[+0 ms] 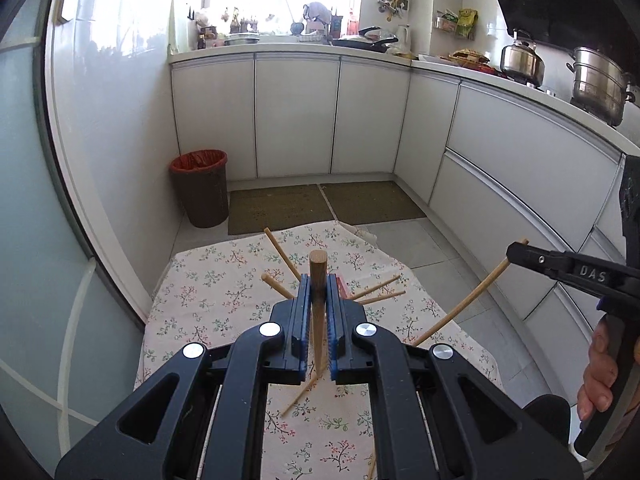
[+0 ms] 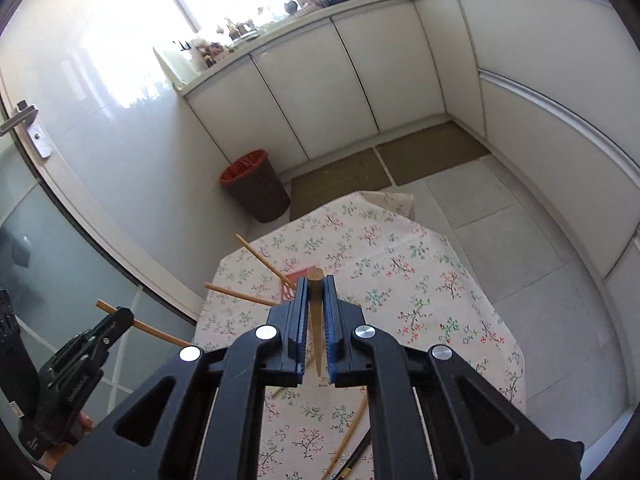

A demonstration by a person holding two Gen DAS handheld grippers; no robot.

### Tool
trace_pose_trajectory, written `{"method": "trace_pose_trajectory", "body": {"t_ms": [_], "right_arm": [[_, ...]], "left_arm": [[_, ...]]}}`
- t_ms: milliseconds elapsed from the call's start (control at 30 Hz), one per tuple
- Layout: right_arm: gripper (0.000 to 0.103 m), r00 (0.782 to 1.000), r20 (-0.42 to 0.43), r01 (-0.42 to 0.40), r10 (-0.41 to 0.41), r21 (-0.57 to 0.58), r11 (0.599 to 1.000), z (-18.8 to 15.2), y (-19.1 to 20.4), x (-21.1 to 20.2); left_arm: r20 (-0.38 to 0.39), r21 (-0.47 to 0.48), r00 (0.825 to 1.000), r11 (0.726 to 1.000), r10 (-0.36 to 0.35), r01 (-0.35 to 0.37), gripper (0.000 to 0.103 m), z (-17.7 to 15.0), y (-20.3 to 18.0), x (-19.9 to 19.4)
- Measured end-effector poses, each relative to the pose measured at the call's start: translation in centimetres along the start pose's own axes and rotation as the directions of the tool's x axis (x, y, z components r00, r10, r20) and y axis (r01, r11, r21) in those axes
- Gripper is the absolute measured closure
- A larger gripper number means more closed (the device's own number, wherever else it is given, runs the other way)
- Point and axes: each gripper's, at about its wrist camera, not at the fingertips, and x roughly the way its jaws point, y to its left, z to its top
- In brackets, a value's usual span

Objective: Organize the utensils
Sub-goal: 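Lift the chopstick over the pink holder and release it with the left gripper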

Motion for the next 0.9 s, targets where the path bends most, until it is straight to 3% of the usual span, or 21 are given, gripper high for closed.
{"method": "trace_pose_trajectory", "body": {"t_ms": [233, 467, 567, 833, 900], "right_arm": [[0.095, 0.988, 0.143, -0.054, 0.060, -0.041, 0.998, 4.8, 3.3, -3.4], [0.095, 0.974, 0.224, -0.027, 0.044, -0.076, 0.997, 7.7, 4.4, -0.5], [0.095, 0.973, 0.228, -0.017, 0.035, -0.082, 0.997, 8.3, 4.3, 1.2], [0.095, 0.985, 0.173, 0.009, 0.003, -0.071, 0.997, 8.5, 2.6, 6.8], [0.095, 0.988, 0.157, 0.017, -0.006, -0.070, 0.997, 8.2, 2.3, 8.3]], "left_arm": [[0.074, -0.028, 0.997, 1.000, -0.001, 0.003, 0.097, 2.9, 0.0, -1.0], [0.125, -0.068, 0.992, 0.998, 0.002, 0.006, 0.097, 5.1, -0.5, 1.4], [0.126, -0.087, 0.992, 0.996, 0.011, 0.000, 0.097, 5.4, -0.6, 3.4], [0.027, -0.119, 1.000, 0.993, 0.013, -0.010, 0.096, 4.0, -0.1, 10.6], [0.016, -0.127, 1.000, 0.992, 0.006, -0.004, 0.085, 3.2, 0.2, 11.9]]}}
